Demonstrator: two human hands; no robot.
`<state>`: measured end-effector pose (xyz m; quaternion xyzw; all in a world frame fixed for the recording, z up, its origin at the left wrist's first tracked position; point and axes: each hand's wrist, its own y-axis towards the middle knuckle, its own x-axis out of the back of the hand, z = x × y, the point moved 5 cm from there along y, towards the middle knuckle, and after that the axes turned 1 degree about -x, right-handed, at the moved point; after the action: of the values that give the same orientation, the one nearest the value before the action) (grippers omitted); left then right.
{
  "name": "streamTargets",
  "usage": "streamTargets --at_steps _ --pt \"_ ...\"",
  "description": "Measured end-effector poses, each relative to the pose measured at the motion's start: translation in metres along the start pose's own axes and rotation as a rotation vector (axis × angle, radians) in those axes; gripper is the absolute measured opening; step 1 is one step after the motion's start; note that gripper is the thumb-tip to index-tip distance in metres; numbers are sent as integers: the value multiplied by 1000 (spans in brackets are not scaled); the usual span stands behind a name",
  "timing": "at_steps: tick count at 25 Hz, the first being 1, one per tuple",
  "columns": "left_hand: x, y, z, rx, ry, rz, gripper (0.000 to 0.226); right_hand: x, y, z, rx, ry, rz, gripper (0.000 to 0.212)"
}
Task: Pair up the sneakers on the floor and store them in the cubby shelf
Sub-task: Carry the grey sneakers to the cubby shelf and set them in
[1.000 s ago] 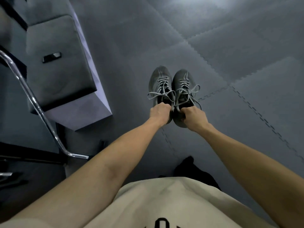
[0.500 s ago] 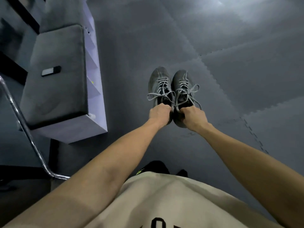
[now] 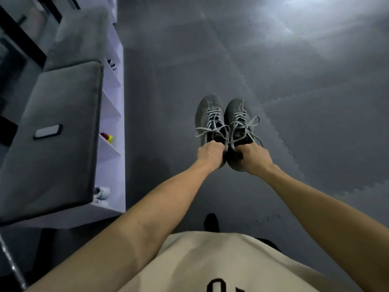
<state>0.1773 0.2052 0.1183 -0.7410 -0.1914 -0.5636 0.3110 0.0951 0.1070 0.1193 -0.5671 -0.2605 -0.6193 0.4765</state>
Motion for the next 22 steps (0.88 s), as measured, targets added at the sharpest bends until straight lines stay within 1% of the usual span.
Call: streamTargets --at_steps 3,6,11,14,17,19,22 --pt "27 70 13 0 -6 14 18 21 73 -15 -28 38 -18 20" --pt "43 136 23 18 -13 31 17 32 144 -29 -25 42 6 22" --pt "59 241 48 125 -44 24 17 52 265 -46 68 8 54 25" --pt "80 297 68 241 -106 3 18 75 339 -45 171 -28 100 28" --pt "97 336 92 360 -146 -42 17 94 400 -30 294 -85 136 29" --pt "104 353 114 449 -181 -69 16 103 437 -10 389 -121 157 27" --pt "113 369 164 599 -243 -89 16 101 490 35 531 -188 203 17"
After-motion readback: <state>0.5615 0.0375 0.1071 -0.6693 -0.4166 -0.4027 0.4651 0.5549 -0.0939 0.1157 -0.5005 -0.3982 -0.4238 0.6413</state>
